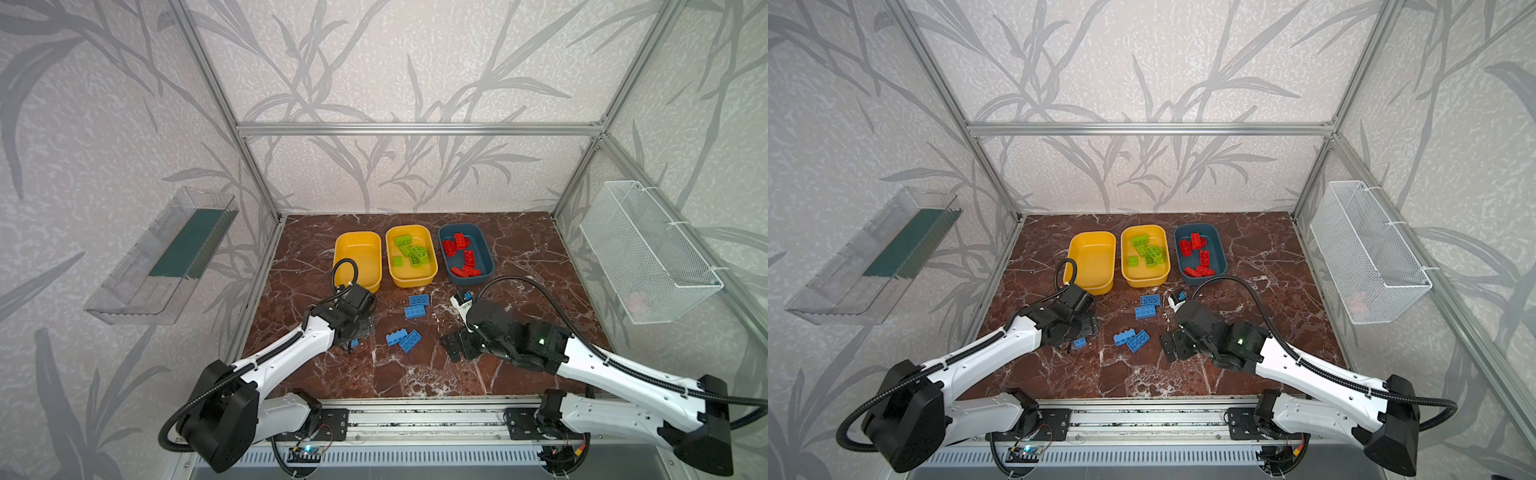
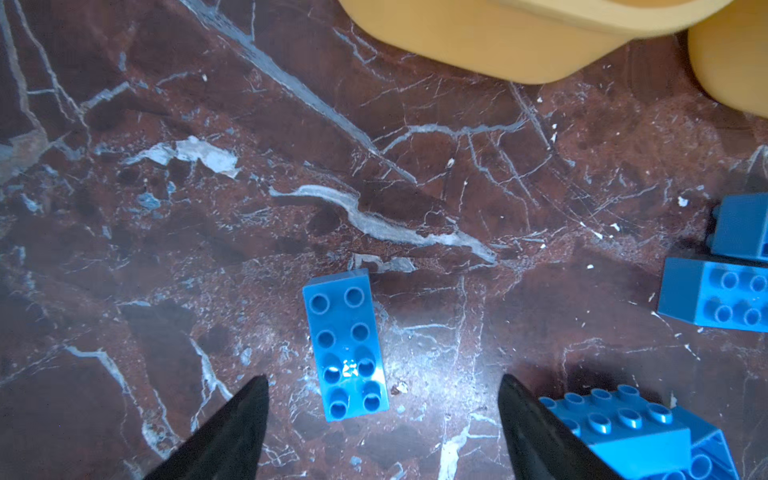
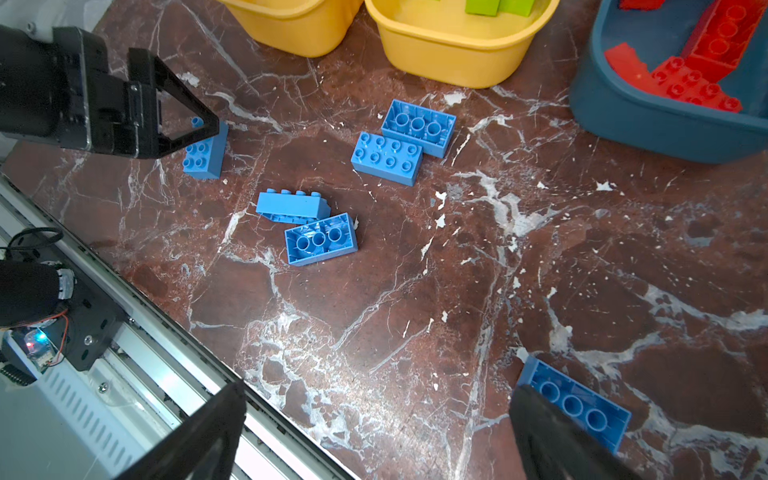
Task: Sort the legos into containers by color
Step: 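Move the left gripper down onto a blue brick and grasp it, then carry the blue brick with the left gripper into the empty yellow tub and release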
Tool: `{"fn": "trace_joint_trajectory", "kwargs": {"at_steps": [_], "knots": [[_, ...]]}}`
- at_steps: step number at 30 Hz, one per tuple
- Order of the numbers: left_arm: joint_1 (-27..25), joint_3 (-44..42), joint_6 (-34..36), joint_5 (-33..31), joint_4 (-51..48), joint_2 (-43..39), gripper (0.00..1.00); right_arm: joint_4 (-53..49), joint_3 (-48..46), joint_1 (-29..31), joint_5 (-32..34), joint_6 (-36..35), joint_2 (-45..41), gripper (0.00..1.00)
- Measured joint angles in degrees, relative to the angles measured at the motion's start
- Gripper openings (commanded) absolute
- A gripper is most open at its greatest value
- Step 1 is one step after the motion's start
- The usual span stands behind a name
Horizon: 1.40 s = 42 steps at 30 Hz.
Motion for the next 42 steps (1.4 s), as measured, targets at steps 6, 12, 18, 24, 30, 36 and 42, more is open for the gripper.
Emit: {"fn": "trace_joint_trajectory", "kwargs": {"at_steps": [6,12,18,24,30,36,42], "knots": [[0.0,-1.0,-0.9,-0.5,2.3,3.5,0.85,-1.3,1.4,3.6,2.8,1.7,0.2,0.99],[0.0,-3.4,-2.0,-1.3,4.0,5.9,0.80,-3.0,2.1,4.6,4.8,2.9,-0.4,0.99],[0.2,-4.4,-2.3,-1.6,5.9,8.2,0.52,-3.6,2.1,4.8,5.3,3.1,-1.0,0.99],[0.4,-4.3,-1.9,-2.0,7.8,9.7,0.15,-3.7,2.1,4.9,5.7,3.1,-1.3,0.99],[0.3,-2.8,-1.3,-2.3,4.7,9.7,0.10,-3.8,2.1,5.0,6.3,3.3,-2.7,0.99],[0.2,6.6,1.5,-5.6,-4.0,5.2,0.12,-3.8,0.8,5.0,6.7,4.1,-3.5,0.99],[1.5,21.1,6.2,-9.6,-5.4,8.2,0.13,-3.8,0.5,5.0,7.8,3.8,-4.1,0.99]]}}
